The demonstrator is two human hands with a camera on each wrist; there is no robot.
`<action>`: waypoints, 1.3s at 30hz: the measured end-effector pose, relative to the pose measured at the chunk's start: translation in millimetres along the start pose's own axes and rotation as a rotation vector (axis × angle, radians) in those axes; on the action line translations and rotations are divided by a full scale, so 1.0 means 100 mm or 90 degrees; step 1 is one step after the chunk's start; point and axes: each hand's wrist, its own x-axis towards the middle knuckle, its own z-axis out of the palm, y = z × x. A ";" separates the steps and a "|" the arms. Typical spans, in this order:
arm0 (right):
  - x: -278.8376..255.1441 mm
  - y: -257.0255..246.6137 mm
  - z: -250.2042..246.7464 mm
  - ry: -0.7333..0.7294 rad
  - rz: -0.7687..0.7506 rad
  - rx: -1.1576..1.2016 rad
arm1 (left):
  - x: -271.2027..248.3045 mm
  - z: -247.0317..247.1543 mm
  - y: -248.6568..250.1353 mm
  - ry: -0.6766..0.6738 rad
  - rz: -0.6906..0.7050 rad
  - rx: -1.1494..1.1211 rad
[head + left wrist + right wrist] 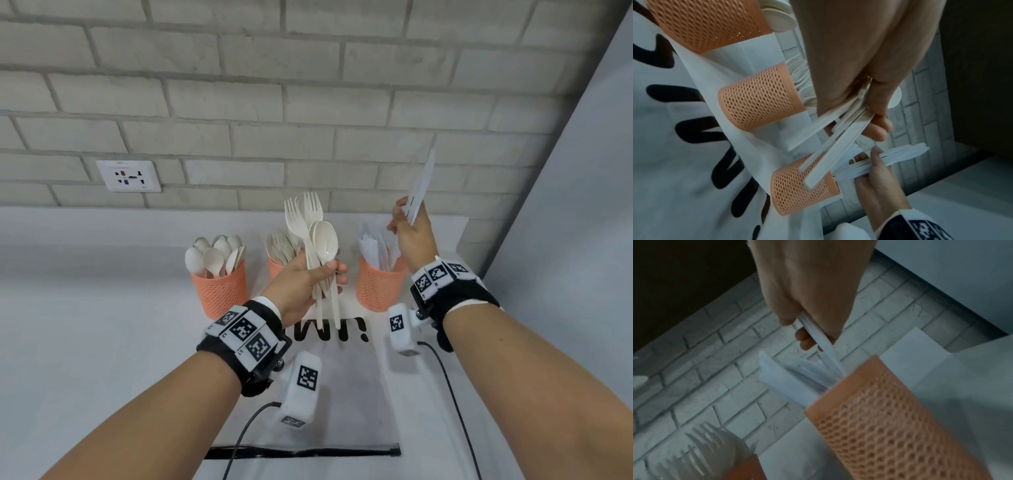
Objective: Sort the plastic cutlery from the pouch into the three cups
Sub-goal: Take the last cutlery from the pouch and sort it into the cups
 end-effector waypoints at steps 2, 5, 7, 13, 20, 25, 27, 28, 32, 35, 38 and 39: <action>0.01 0.11 0.06 -0.021 0.037 -0.014 | 0.03 -0.02 0.00 0.000 -0.006 0.004; 0.00 0.21 0.10 -0.042 0.077 -0.076 | 0.07 -0.05 0.00 -0.002 -0.014 0.015; -0.01 0.21 0.11 -0.082 0.094 -0.106 | 0.07 -0.07 -0.01 -0.004 -0.016 0.028; 0.01 -0.12 0.14 0.015 -0.130 -0.126 | 0.08 -0.08 -0.06 0.015 0.024 0.107; -0.30 -0.70 0.46 -0.329 0.011 -0.055 | 0.01 -0.05 -0.09 -0.004 0.076 0.172; -0.33 -0.93 0.58 -0.272 0.035 0.067 | -0.14 -0.14 -0.07 -0.030 0.066 0.228; -0.28 -1.12 0.62 -0.194 0.020 0.209 | -0.19 -0.20 -0.07 -0.025 0.061 0.251; -0.26 -1.21 0.62 -0.152 0.006 0.282 | -0.20 -0.23 -0.07 -0.012 0.056 0.250; -0.29 -1.39 0.61 -0.156 -0.035 0.377 | -0.23 -0.35 -0.05 0.081 0.046 0.211; -0.55 -1.29 0.76 -0.306 0.004 0.142 | -0.26 -0.42 -0.02 0.124 0.059 0.246; -0.81 -1.06 1.03 -0.365 0.033 -0.039 | -0.27 -0.43 0.00 0.152 0.093 0.263; -0.85 -1.02 1.09 -0.350 0.040 -0.057 | -0.28 -0.43 0.00 0.154 0.098 0.264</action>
